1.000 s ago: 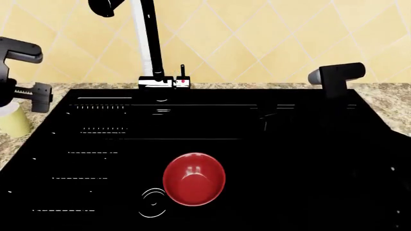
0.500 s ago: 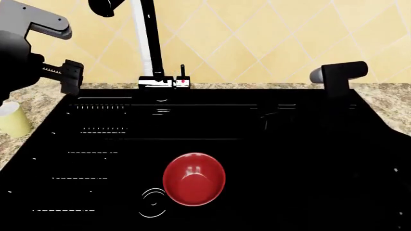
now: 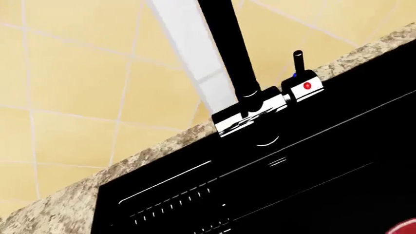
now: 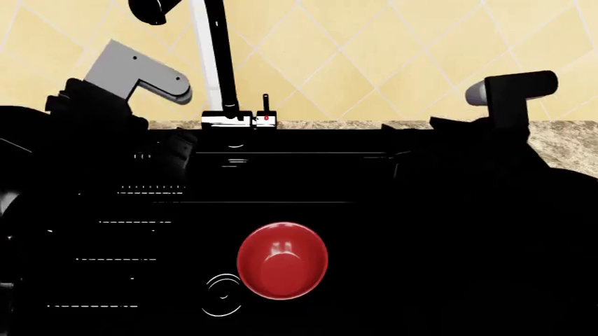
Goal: Pick the cup and bowl from the sink and place them on the counter for drying.
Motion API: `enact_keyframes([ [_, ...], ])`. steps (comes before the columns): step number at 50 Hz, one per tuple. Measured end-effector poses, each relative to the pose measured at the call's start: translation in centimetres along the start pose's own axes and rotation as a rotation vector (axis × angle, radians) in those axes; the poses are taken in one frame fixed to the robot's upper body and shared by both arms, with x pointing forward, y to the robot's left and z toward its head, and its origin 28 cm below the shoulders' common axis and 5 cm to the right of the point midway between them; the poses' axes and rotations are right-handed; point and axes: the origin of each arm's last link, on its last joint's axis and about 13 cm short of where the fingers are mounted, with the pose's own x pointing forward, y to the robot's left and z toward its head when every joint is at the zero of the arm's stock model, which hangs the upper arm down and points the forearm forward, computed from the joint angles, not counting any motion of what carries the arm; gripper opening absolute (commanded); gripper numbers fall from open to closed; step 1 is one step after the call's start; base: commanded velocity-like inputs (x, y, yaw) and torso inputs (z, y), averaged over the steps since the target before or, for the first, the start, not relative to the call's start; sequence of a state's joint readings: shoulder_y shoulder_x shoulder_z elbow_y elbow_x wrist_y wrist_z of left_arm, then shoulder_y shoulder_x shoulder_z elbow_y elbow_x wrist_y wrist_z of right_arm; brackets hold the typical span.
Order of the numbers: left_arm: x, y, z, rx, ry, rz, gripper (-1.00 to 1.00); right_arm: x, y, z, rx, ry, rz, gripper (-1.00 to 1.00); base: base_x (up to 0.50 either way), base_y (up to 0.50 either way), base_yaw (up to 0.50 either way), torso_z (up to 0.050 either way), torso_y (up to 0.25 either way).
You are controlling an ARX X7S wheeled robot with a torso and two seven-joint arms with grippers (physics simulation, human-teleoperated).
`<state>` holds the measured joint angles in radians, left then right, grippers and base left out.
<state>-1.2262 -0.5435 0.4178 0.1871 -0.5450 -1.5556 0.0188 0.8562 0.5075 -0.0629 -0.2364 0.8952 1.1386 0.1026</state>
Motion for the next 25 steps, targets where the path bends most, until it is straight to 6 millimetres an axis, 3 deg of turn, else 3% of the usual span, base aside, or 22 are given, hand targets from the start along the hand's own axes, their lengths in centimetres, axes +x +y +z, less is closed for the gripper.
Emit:
enact_keyframes([
  [12, -0.3, -1.9, -0.5, 0.044, -0.015, -0.062, 1.0, -0.9, 0.0, 1.0, -0.003, 0.015, -0.003, 1.0, 0.0, 0.0, 0.0, 0.0, 0.0],
  [25, -0.6, -2.4, -1.1, 0.042, -0.021, -0.08, 1.0, -0.1, 0.6, 1.8, -0.044, 0.127, 0.097, 1.0, 0.0, 0.0, 0.0, 0.0, 0.0],
])
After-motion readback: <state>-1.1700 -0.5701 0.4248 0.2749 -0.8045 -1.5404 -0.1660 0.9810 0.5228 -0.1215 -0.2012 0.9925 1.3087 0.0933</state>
